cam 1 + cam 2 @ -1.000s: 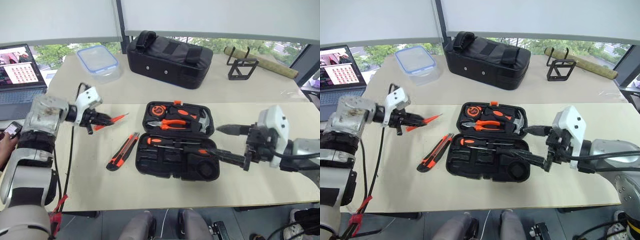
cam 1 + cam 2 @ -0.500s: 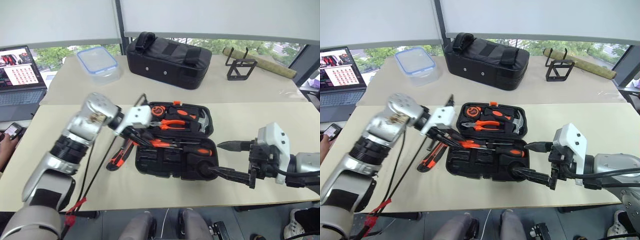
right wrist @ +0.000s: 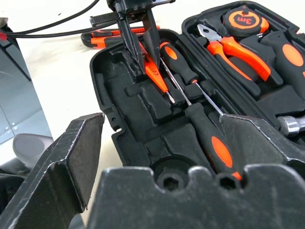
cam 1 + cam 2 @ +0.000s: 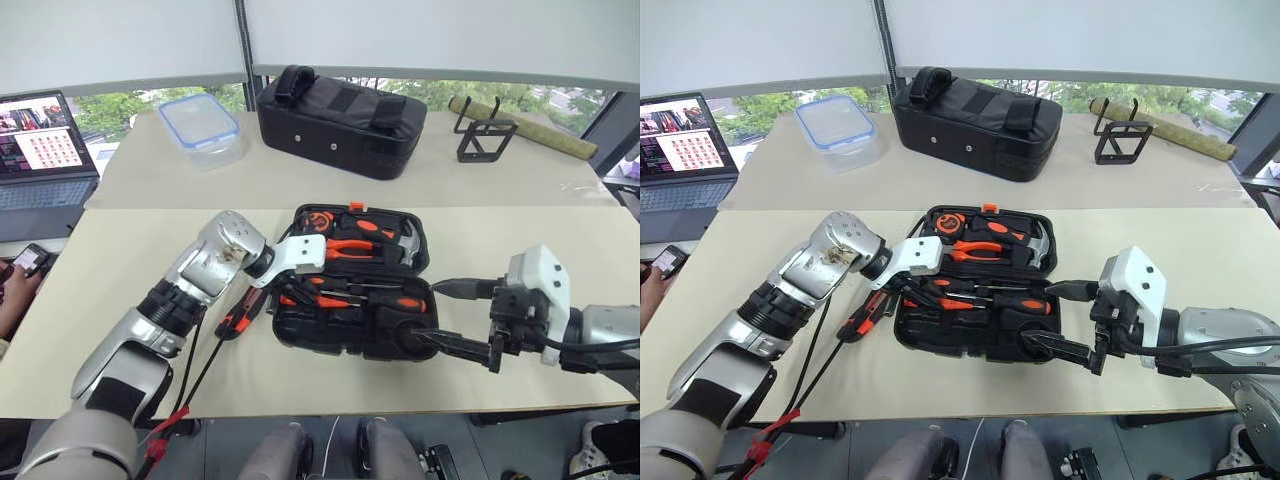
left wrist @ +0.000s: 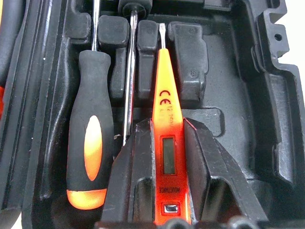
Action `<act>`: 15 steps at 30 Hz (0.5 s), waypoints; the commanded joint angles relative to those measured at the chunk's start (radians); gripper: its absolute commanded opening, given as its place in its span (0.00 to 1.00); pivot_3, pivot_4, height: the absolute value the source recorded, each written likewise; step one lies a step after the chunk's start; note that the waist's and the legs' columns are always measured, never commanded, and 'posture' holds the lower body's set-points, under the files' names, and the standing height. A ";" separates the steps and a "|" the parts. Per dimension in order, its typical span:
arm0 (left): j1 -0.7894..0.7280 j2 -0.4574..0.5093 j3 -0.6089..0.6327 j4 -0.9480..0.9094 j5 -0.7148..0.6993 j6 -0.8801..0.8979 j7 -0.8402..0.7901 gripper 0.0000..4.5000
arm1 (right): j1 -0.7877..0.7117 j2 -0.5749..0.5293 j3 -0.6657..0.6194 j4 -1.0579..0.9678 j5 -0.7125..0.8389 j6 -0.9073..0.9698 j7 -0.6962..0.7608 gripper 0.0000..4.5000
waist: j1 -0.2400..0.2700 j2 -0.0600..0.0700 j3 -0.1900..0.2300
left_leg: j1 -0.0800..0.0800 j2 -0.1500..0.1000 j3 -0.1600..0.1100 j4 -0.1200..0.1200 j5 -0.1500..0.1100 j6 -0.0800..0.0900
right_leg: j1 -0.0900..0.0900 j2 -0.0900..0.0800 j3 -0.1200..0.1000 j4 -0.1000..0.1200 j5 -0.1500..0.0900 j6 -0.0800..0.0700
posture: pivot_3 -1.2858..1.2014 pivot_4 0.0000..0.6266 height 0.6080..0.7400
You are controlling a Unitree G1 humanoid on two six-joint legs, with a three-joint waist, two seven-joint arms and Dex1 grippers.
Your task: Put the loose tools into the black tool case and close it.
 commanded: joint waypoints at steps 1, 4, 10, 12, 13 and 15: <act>0.006 -0.005 -0.026 0.006 0.025 0.005 0.015 0.09 | -0.013 0.007 -0.007 -0.009 0.001 -0.028 -0.013 1.00 | 0.001 0.000 0.000 | 0.000 0.000 0.000 0.000 0.000 0.000 | 0.000 0.000 0.000 0.000 0.000 0.000 | 0.52 0.24 0.86; 0.014 0.001 -0.022 0.002 0.017 -0.012 0.005 0.09 | -0.012 0.012 -0.009 -0.007 0.005 -0.028 -0.018 1.00 | 0.002 0.000 0.000 | 0.000 0.000 0.000 0.000 0.000 0.000 | 0.000 0.000 0.000 0.000 0.000 0.000 | 0.52 0.24 0.86; -0.001 -0.012 -0.006 0.030 0.011 -0.049 0.014 0.37 | -0.022 0.020 -0.006 0.003 0.007 -0.026 -0.030 1.00 | 0.003 0.000 0.000 | 0.000 0.000 0.000 0.000 0.000 0.000 | 0.000 0.000 0.000 0.000 0.000 0.000 | 0.52 0.24 0.86; -0.009 -0.010 0.008 0.021 -0.008 -0.038 0.001 0.52 | -0.021 0.021 -0.008 0.004 0.010 -0.025 -0.032 1.00 | 0.006 0.000 0.000 | 0.000 0.000 0.000 0.000 0.000 0.000 | -0.001 0.000 0.000 0.000 0.000 0.000 | 0.52 0.24 0.86; -0.013 -0.001 0.027 0.002 -0.035 -0.029 -0.022 0.61 | -0.019 0.022 -0.009 0.005 0.012 -0.024 -0.034 1.00 | 0.009 0.000 0.000 | 0.000 0.000 0.000 0.001 0.000 0.000 | 0.000 0.000 0.000 0.000 0.000 0.000 | 0.52 0.24 0.86; -0.021 0.023 0.080 -0.042 -0.113 -0.003 -0.080 0.76 | -0.011 0.022 -0.010 0.001 0.014 -0.023 -0.034 1.00 | 0.011 0.000 0.000 | -0.001 0.000 0.000 0.002 0.000 0.000 | 0.000 0.000 0.000 0.000 0.000 0.000 | 0.52 0.24 0.86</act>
